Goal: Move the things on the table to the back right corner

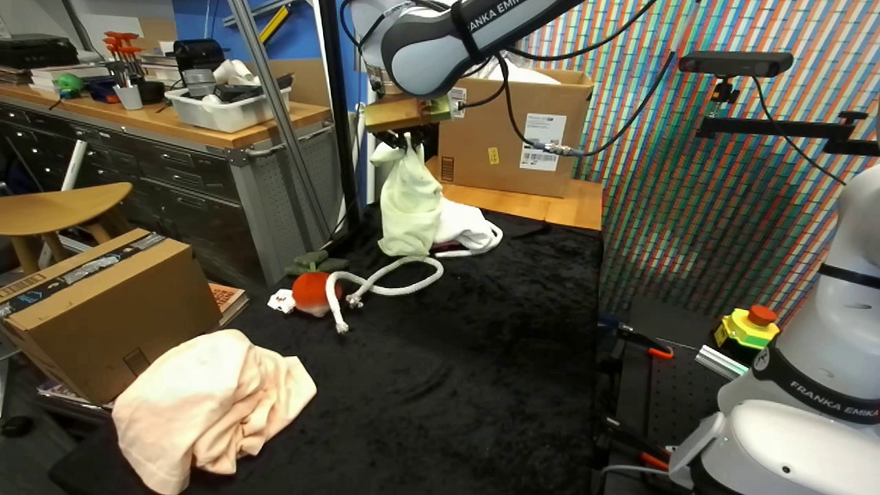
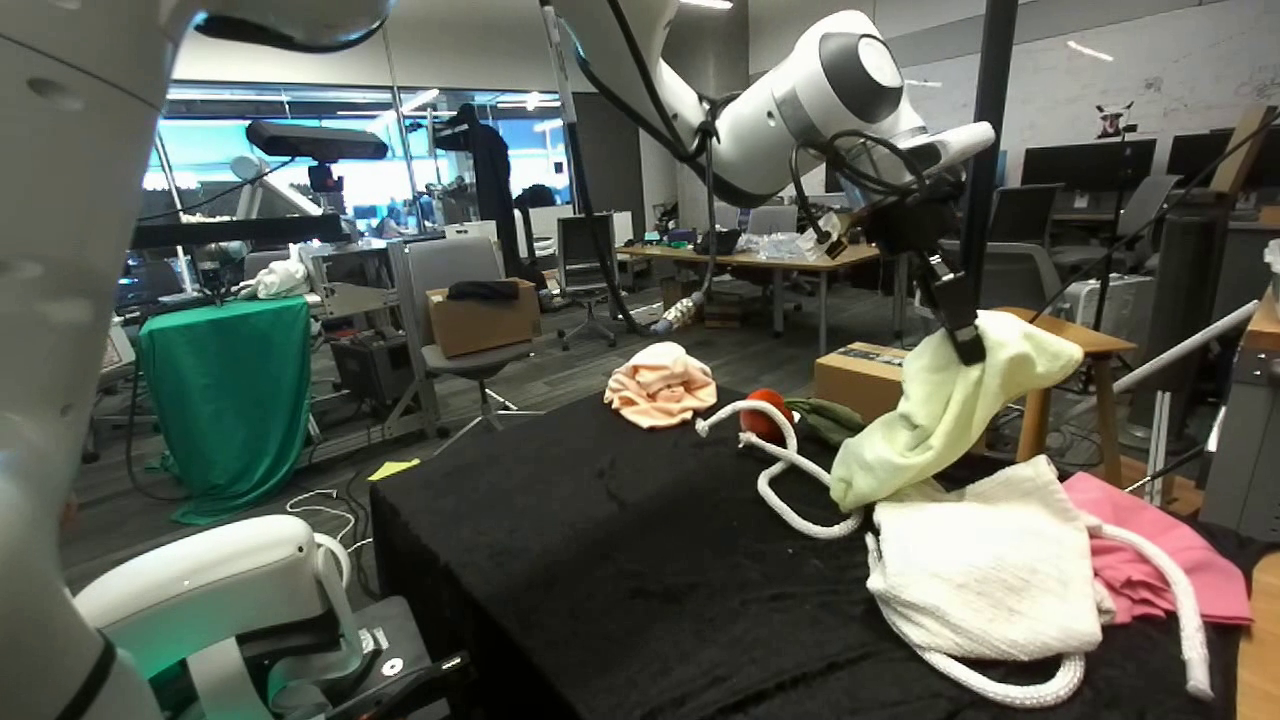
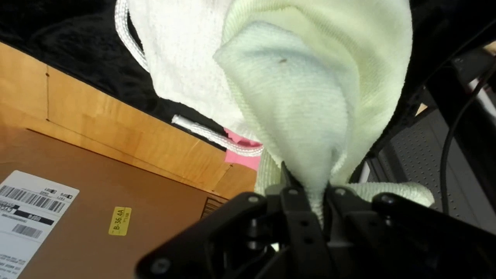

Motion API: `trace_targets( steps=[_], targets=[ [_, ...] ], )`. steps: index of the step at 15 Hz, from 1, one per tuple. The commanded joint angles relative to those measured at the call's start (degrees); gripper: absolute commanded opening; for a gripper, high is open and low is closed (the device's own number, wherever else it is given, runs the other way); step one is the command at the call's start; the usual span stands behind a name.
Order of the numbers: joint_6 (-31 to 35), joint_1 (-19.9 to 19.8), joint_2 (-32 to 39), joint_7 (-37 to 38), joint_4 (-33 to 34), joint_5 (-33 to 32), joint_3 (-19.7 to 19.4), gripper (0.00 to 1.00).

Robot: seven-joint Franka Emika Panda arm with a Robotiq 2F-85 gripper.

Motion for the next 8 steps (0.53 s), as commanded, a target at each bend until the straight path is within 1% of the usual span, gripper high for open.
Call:
trace_targets(
  steps=[1,4,7,8],
  targets=[
    [-2.8,-1.2,4.1,2.3,7.5,3.1,-1.1,0.08],
    [-3.8,-1.9,5.8,3.8,9.6,5.0,-1.8,0.08],
    [-4.5,-2.4,6.8,4.3,10.4,6.0,-2.1,0.09],
    [-4.6,-2.4,7.0,4.4,10.3,5.9,-2.1,0.18]
  ],
)
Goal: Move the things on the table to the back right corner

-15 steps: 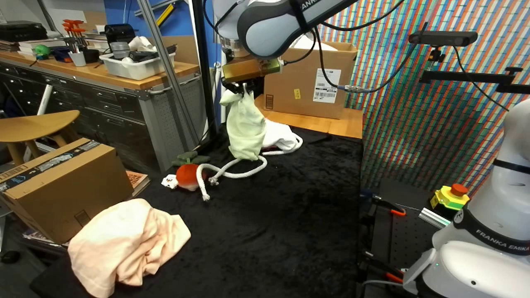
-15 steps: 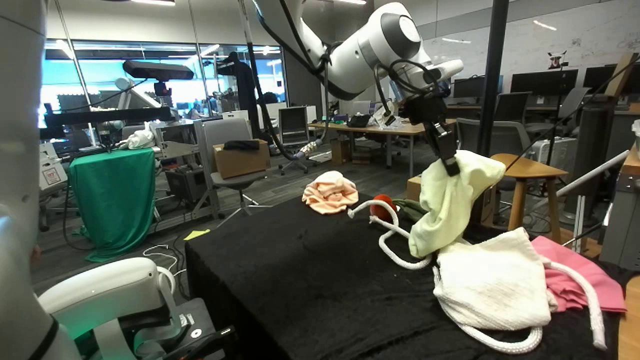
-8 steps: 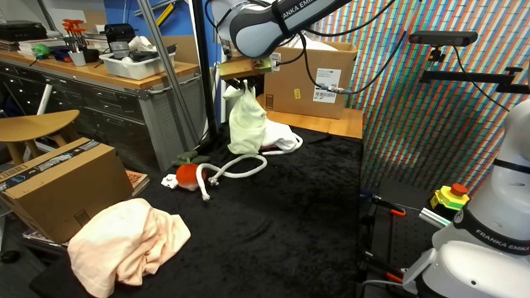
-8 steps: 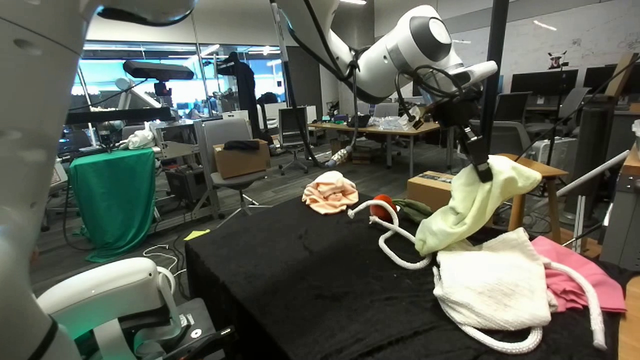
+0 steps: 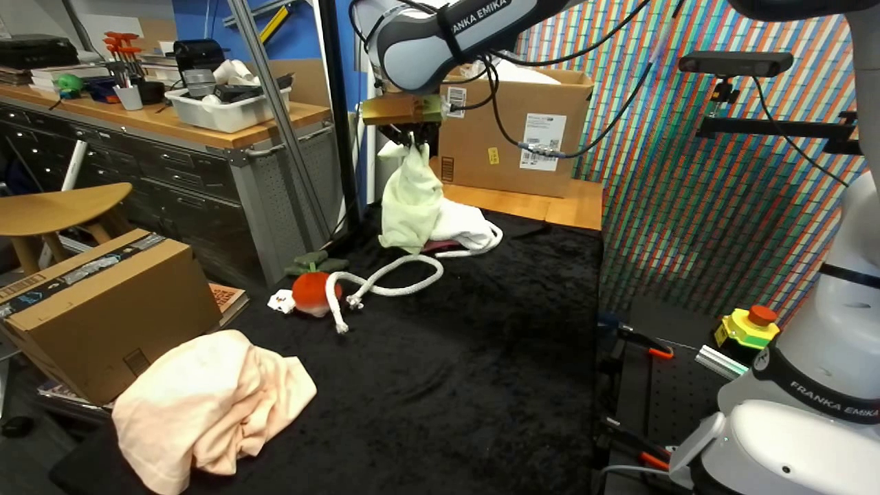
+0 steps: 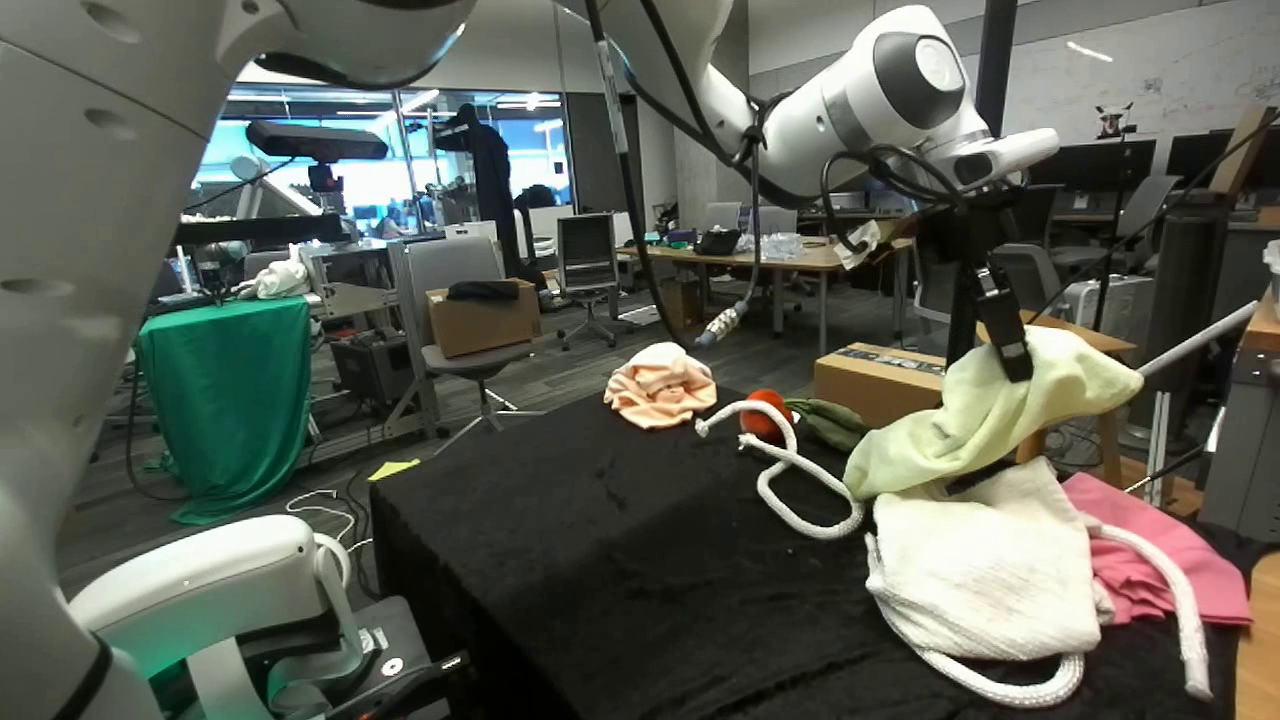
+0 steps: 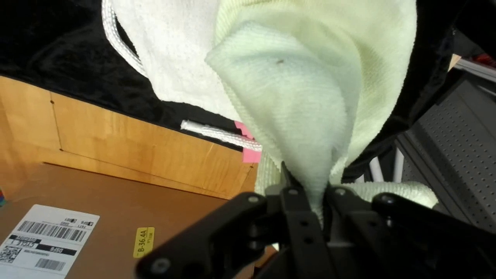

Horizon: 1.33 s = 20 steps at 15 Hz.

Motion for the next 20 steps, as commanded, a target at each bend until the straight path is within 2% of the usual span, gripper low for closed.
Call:
trace_targets(
  steps=[1,2,8,10,15,20],
  targets=[
    [-1.8,0.2,1.7,0.5,2.6,1.2,-0.5,0.35],
    [-1.6,0.3,1.5,0.1,1.9,0.9,-0.4,0.4],
    [-0.4,2.4,-1.2,-1.2,-5.0,-0.4,0.6,0.86],
    [0.0,3.5,-2.5,-2.7,-8.3,-0.8,1.3,0.99],
    [3.2,7.3,-8.0,-8.0,-20.5,-3.1,5.0,1.0],
    [5.8,11.3,-13.2,-10.0,-30.9,-6.0,9.7,1.0]
  ],
)
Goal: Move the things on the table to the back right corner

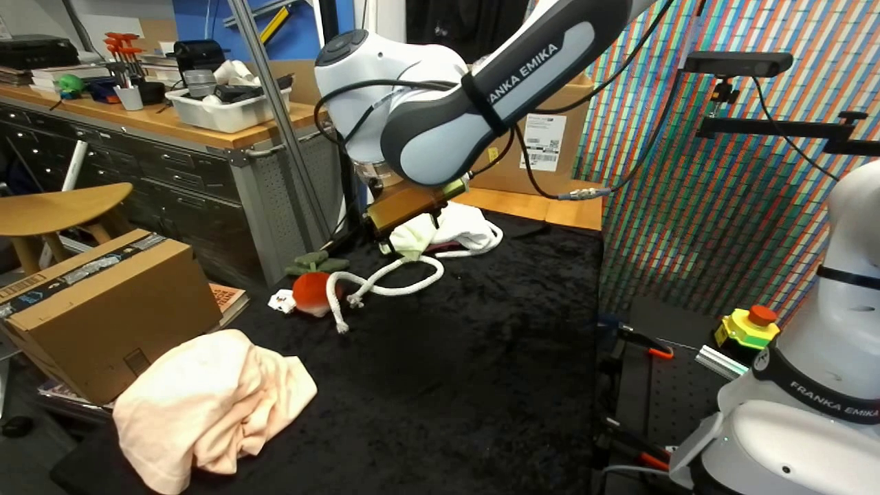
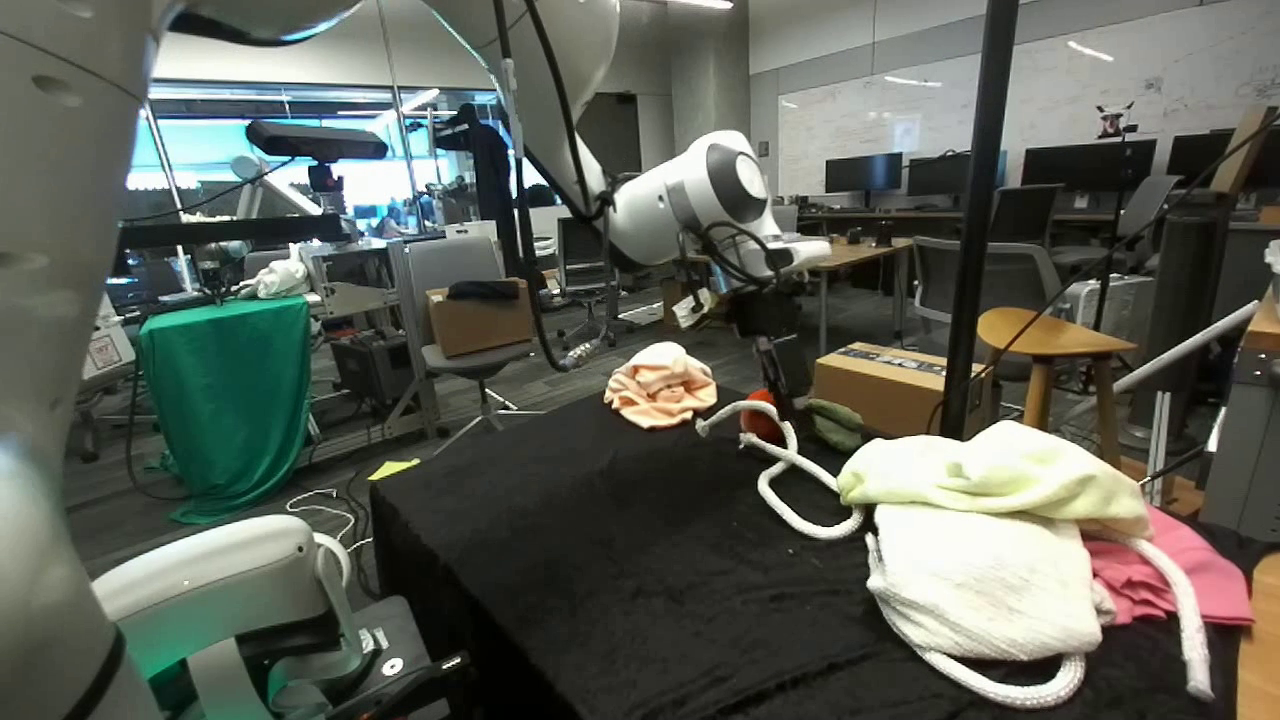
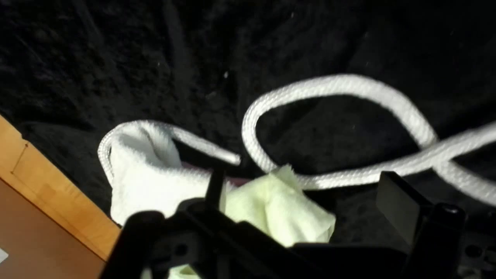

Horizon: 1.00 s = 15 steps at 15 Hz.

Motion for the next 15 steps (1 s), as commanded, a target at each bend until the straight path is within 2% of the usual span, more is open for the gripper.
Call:
trace_targets(
  steps=[1,6,9,15],
  targets=[
    [3.7,2.2,-6.4,-2.2,-9.9,-2.6,2.8,1.0],
    [7.4,4.0,-9.8,-5.5,-17.6,-3.8,6.9,1.0],
    [9.3,3.5,-11.2,-13.1,-19.6,-4.3,8.3,1.0],
    [10.5,1.3,-11.6,-33.1,-17.3,-5.6,8.0,1.0]
  ],
)
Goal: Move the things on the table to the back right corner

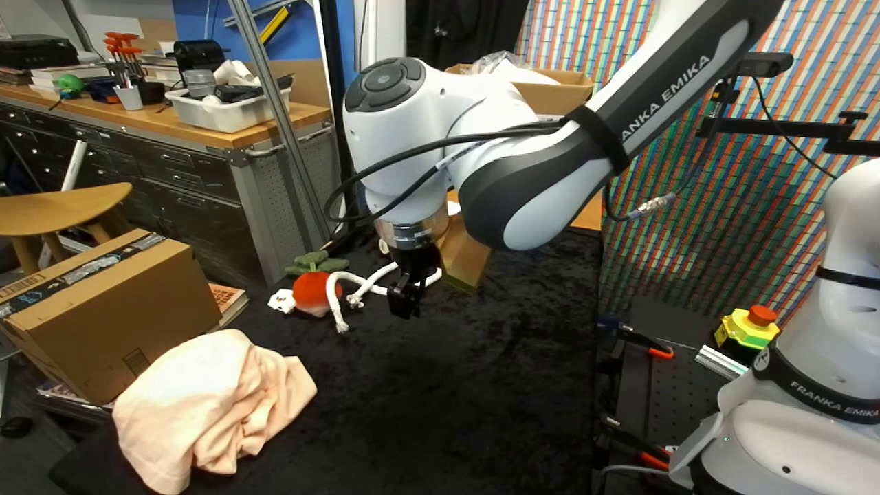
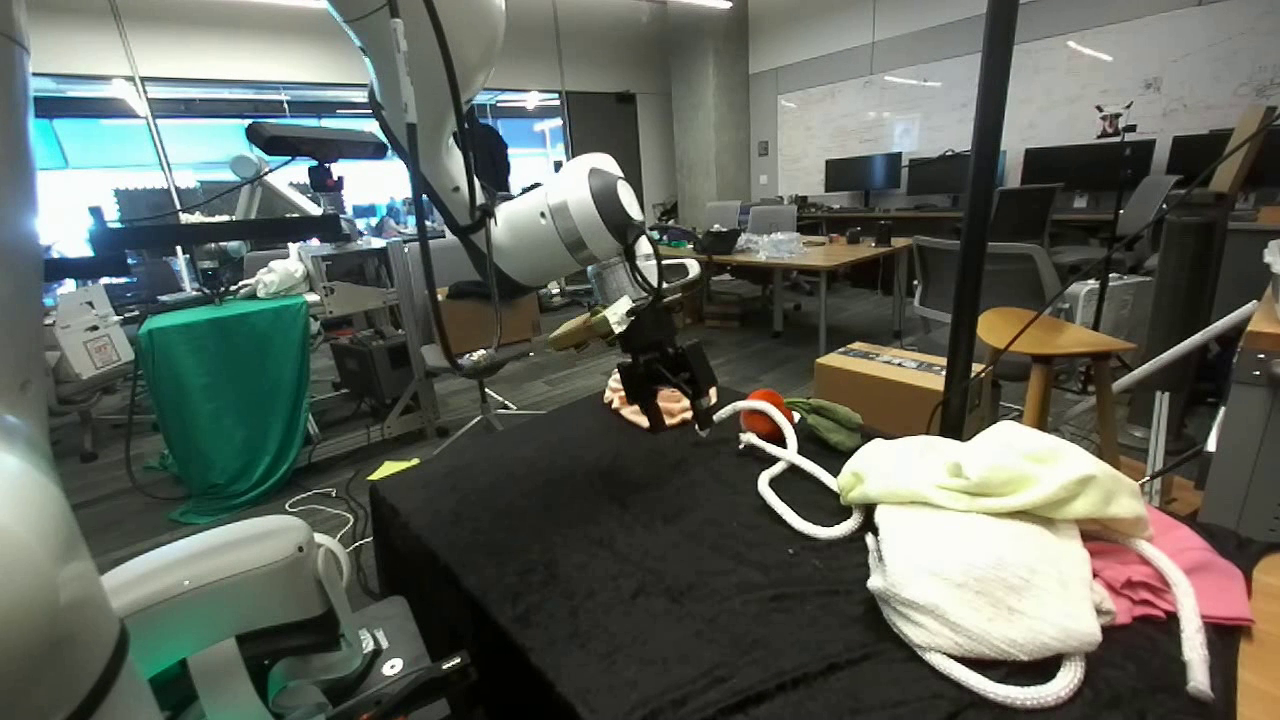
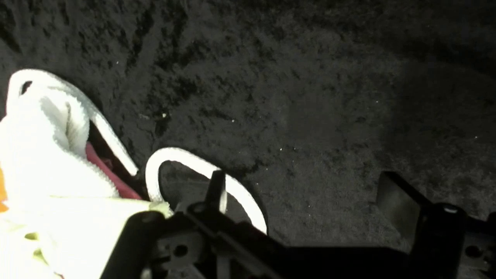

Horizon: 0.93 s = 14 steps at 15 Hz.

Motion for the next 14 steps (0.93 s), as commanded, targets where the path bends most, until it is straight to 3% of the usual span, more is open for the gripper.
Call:
trace_targets(
  steps=[1,9,14],
  targets=[
    [2.2,-2.2,-1.5,-13.0,0.8,-1.0,0.1,1.0],
    [5.6,-4.9,1.6,-35.5,6.0,5.4,1.1,1.0],
    [4.2,-5.9,5.9,-47.7,12.0,11.1,1.5,1.0]
  ],
)
